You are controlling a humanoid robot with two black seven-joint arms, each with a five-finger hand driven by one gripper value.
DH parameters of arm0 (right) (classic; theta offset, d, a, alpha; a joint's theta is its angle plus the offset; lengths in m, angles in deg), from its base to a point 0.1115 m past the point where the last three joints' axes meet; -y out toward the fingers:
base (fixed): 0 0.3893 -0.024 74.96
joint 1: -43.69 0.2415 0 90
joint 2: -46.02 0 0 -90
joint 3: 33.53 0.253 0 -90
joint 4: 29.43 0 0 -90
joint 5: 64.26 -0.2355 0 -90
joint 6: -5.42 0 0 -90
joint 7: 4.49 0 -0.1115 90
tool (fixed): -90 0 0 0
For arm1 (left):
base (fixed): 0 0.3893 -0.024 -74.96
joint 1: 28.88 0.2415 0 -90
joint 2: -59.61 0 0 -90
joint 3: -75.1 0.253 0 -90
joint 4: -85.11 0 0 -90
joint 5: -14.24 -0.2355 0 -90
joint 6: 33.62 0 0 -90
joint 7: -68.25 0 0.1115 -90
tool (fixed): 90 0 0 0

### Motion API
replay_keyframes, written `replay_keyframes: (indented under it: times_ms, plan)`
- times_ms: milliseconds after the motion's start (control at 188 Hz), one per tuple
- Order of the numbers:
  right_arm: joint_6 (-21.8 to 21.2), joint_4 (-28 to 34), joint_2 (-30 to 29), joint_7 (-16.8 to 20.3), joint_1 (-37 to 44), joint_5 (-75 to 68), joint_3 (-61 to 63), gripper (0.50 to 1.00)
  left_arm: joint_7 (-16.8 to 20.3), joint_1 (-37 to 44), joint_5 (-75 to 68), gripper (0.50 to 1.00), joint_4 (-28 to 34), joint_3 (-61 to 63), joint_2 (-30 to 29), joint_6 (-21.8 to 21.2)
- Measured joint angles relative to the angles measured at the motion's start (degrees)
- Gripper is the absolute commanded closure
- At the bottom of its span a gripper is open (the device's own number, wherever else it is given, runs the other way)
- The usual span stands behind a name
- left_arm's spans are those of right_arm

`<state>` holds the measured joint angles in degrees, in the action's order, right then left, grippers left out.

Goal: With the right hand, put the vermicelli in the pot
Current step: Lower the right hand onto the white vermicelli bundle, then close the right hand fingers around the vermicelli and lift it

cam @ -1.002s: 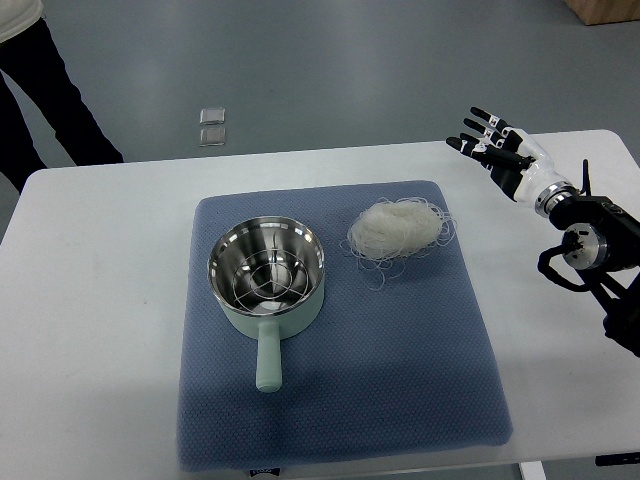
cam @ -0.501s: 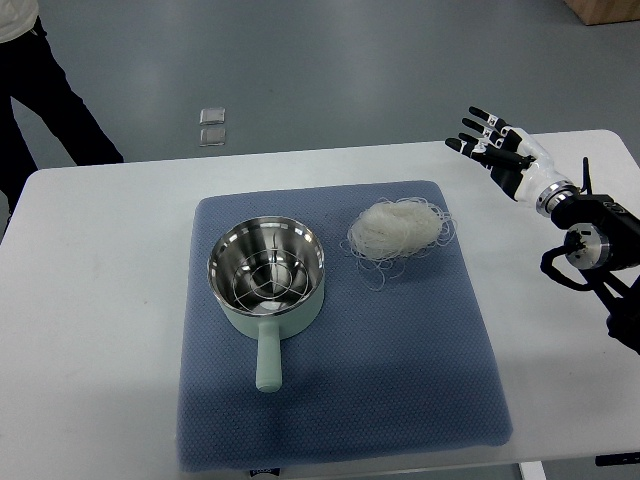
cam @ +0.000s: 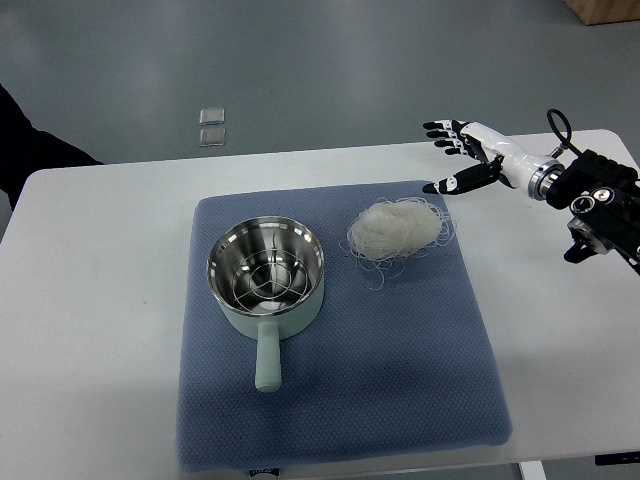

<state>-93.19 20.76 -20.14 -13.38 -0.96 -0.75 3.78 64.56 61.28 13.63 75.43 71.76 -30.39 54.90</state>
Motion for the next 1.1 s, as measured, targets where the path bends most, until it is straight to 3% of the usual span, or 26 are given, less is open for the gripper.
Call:
replay_keyframes:
  times_ms: [229, 485, 714, 1098]
  plan:
    - [-0.71, 0.33, 1.24, -2.82, 9.7, 9.44, -15.18, 0.576, 0.0, 0.02, 0.0, 0.5, 0.0, 0.0, 0.0, -0.01]
    - [-6.32, 2.77, 1.21, -5.35, 16.49, 17.0, -25.54, 0.579, 0.0, 0.02, 0.0, 0.5, 0.0, 0.06, 0.0, -0.02]
    - [-7.31, 3.24, -0.09, -5.06, 17.49, 19.61, -29.04, 0.579, 0.0, 0.01, 0.0, 0.5, 0.0, 0.09, 0.0, -0.19]
    - [-4.62, -2.37, -4.31, -1.97, 16.81, 23.29, -31.04, 0.581, 0.0, 0.01, 0.0, 0.5, 0.0, 0.18, 0.0, -0.2]
